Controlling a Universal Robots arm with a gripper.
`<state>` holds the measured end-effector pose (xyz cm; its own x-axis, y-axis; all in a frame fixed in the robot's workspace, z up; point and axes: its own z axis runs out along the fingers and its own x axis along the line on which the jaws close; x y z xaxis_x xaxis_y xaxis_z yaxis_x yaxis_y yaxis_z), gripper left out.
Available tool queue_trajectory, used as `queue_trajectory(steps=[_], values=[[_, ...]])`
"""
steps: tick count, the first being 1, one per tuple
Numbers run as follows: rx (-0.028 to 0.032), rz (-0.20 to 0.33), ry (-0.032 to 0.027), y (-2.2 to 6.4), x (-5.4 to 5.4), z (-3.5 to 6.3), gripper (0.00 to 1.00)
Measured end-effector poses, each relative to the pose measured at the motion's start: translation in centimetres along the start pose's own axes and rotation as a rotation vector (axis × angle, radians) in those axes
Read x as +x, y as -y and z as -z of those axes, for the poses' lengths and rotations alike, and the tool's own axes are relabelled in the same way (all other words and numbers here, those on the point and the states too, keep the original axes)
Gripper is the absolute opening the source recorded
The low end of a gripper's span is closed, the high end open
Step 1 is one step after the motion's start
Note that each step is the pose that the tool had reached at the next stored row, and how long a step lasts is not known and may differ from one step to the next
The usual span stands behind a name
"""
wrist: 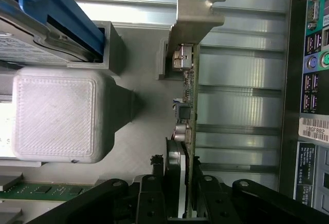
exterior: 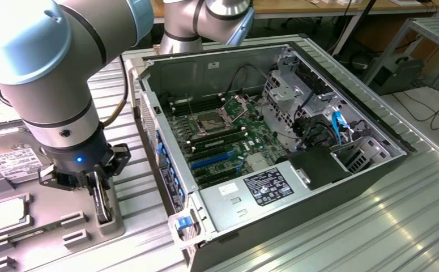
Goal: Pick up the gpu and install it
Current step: 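Pick up the gpu and move the gpu toward the slot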
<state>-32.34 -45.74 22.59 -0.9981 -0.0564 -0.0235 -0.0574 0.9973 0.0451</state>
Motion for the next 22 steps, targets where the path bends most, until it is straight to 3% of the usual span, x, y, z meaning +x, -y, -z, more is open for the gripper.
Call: queue_trajectory(steps=[22], values=[[-0.0001,0.0,0.0003,-0.01,0.0,0.09,0.28]])
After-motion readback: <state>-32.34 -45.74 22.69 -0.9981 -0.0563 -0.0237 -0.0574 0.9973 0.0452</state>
